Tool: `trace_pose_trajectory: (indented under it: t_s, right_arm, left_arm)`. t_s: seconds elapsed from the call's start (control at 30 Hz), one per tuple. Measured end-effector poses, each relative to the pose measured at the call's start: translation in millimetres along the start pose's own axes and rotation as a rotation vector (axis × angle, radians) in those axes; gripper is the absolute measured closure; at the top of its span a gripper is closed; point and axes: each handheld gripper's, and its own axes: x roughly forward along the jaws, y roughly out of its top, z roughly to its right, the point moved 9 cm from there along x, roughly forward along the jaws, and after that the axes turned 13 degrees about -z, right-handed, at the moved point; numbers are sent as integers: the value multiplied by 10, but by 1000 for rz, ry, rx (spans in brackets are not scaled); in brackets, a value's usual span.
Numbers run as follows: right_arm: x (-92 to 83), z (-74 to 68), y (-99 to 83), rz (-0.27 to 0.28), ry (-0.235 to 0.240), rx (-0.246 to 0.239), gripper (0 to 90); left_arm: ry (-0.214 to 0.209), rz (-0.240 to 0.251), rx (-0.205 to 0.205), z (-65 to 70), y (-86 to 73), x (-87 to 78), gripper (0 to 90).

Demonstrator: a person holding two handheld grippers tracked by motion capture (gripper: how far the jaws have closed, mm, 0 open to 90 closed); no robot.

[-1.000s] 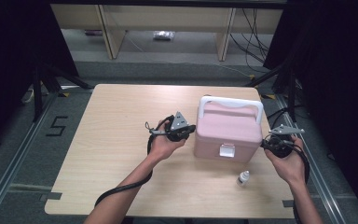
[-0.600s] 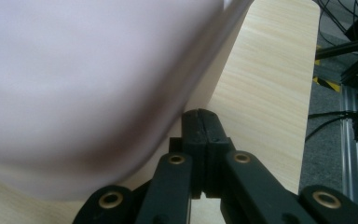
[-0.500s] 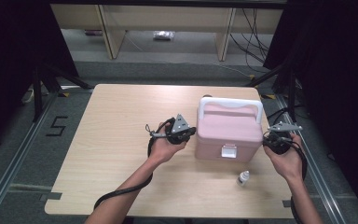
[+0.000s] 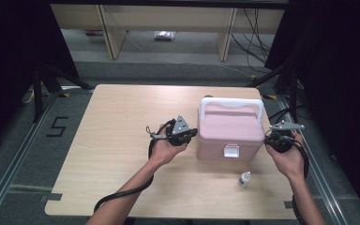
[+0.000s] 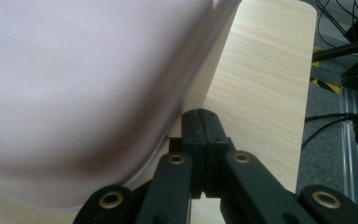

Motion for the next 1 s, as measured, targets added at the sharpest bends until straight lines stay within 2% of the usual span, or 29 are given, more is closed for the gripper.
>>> trace_pose_trajectory:
  t_s: [0.2, 0.23, 0.27, 0.3, 0.33, 0.37, 0.4, 0.43, 0.47, 0.5, 0.53, 0.57, 0.6, 0.63, 0.67, 0.7, 0.73, 0.8, 0.83, 0.9, 0.97, 1.0]
  right_arm:
    - [6, -6, 11, 1, 13, 25, 900]
    - [2, 31, 16, 13, -4, -2, 900]
    - [2, 31, 16, 13, -4, -2, 900]
    - [-11, -14, 1, 0, 19, 49, 890]
    - [-24, 11, 0, 9, 9, 34, 875]
    - [-46, 23, 4, 20, 6, 38, 861]
    - [-62, 59, 8, 35, -18, 20, 852]
    - [-132, 44, -7, 29, -7, 66, 825]
    - [-147, 62, 8, 49, -7, 57, 812]
    - [-147, 62, 8, 49, -7, 57, 812]
    - [-220, 81, -5, 51, -26, 88, 789]
    - [-220, 81, -5, 51, -26, 88, 789]
    - [-261, 90, -16, 55, -21, 113, 767]
    - [-261, 90, -16, 55, -21, 113, 767]
    - [-277, 120, -15, 68, -29, 93, 759]
    - [-312, 118, -27, 68, -28, 115, 747]
    - [-322, 123, -16, 87, -31, 116, 741]
    - [-337, 120, -18, 85, -25, 116, 734]
    - [-342, 129, -5, 96, -28, 102, 724]
    - [-382, 129, -1, 97, -33, 105, 712]
    - [-397, 95, 17, 103, -23, 135, 702]
    - [-397, 95, 17, 103, -23, 135, 702]
  left_arm:
    - [-4, 9, -4, -9, -3, 0, 891]
    - [-5, 2, -6, -40, -20, -8, 816]
    - [-5, 2, -6, -40, -20, -8, 787]
    - [-14, 6, -22, -55, -24, -24, 787]
    - [-3, 11, -29, -87, -28, -57, 759]
    - [2, 17, -40, -107, -26, -80, 719]
    - [0, 33, -63, -128, -18, -114, 693]
    - [4, 48, -96, -171, -10, -185, 637]
    - [4, 48, -96, -171, -10, -185, 613]
    - [4, 64, -128, -198, 3, -230, 613]
    - [1, 71, -140, -214, 13, -265, 566]
    - [-5, 82, -151, -223, 25, -296, 566]
    - [-10, 98, -168, -228, 44, -326, 530]
    - [-13, 110, -185, -235, 61, -353, 530]
    - [-17, 120, -192, -242, 78, -380, 513]
    - [-17, 130, -201, -249, 95, -405, 487]
    - [-24, 146, -212, -253, 120, -427, 479]
    - [-38, 163, -242, -258, 162, -470, 468]
    - [-42, 165, -247, -254, 174, -481, 460]
    - [-54, 179, -252, -230, 215, -505, 451]
    - [-62, 185, -256, -202, 252, -519, 440]
    - [-65, 187, -256, -194, 268, -519, 440]
